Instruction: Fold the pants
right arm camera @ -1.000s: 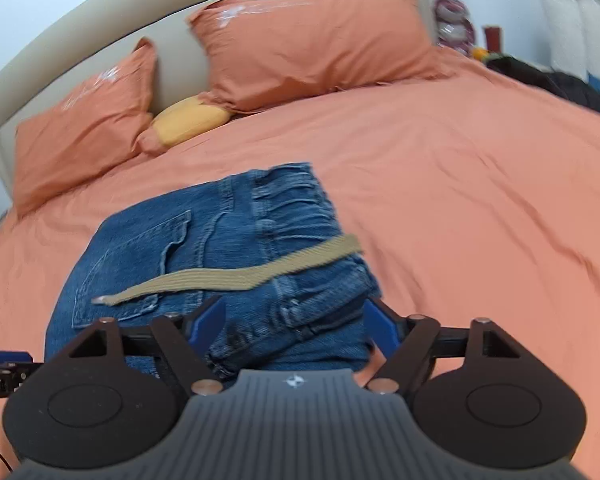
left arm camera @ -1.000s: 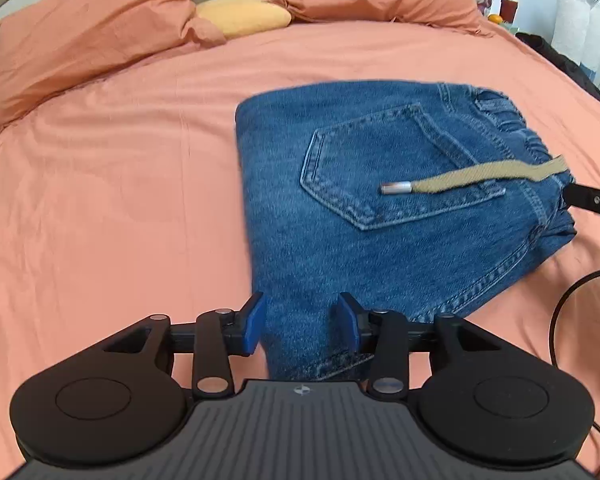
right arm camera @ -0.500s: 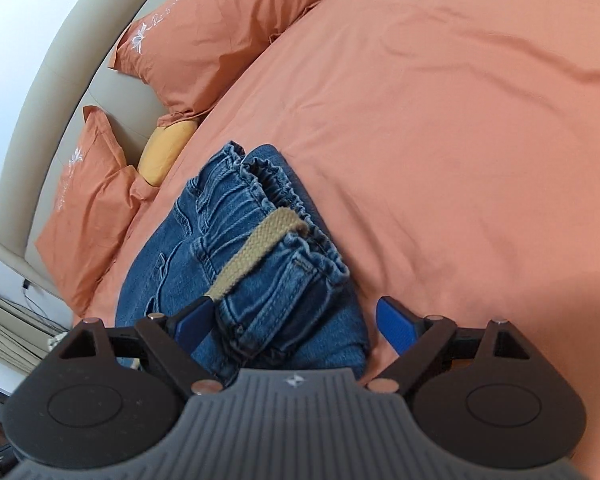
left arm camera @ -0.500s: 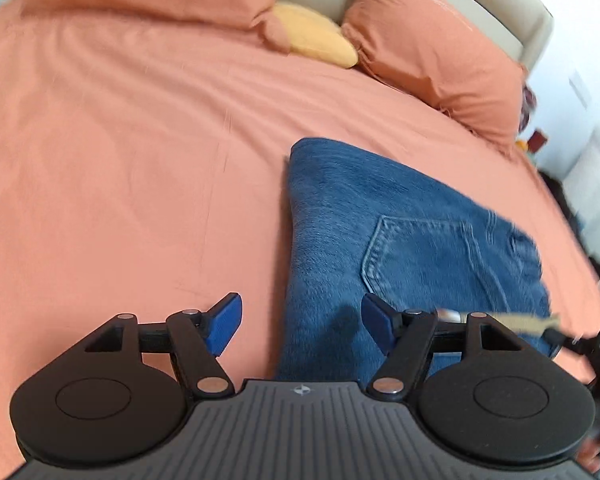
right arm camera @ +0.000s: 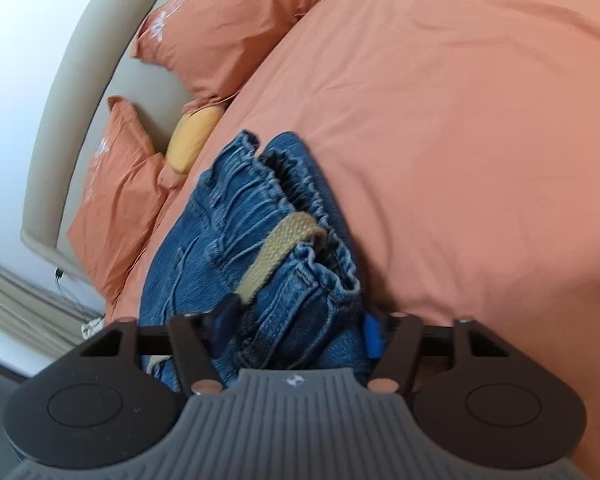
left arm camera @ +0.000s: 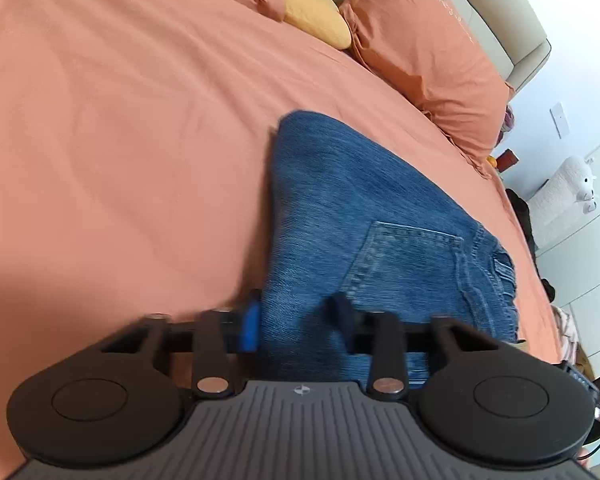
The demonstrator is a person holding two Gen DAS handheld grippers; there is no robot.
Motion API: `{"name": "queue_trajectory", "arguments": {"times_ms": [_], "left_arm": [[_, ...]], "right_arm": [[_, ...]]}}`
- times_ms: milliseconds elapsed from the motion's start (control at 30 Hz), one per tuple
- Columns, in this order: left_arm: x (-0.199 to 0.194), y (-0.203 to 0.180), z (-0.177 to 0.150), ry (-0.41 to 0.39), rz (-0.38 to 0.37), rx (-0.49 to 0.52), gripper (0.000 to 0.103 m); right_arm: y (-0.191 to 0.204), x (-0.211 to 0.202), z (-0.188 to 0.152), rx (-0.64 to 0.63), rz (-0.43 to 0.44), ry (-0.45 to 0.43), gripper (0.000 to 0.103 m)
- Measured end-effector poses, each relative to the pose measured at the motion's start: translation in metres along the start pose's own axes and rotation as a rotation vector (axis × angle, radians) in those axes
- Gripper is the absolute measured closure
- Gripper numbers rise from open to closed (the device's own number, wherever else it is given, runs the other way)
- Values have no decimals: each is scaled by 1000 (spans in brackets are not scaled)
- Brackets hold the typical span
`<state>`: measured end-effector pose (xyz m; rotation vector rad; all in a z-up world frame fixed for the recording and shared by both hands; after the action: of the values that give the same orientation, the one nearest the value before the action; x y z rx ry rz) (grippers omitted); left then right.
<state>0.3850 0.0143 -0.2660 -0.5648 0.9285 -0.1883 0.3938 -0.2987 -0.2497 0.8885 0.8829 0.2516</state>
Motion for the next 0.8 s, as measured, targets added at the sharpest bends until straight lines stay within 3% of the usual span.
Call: {"name": "queue_trajectory", "arguments": {"times_ms": [167, 467, 633, 800], "left_arm": [[-12, -24, -1, -56, 77, 109, 84], [-64, -46, 22, -80, 132, 262, 90], [-120, -19, 33, -118, 200, 290, 91], [-186, 28, 39, -141, 286, 297, 91]], "right_arm": [[15, -10, -4, -77, -8, -38, 67], [68, -32, -12, -157, 4, -37, 74], [126, -28, -40, -230, 66, 2, 75], [187, -6, -90, -285, 146, 81, 75]]}}
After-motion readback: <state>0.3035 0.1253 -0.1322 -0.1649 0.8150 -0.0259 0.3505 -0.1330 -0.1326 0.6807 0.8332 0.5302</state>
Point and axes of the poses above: each gripper's, at about its wrist camera, not at the fingertips, and x roughly the way its jaws point, y to its left, z to its top, the point moved 6 cm from there along x, roughly the way its jaws point, and after that the axes turned 2 degrees about y, right-handed, at the moved point
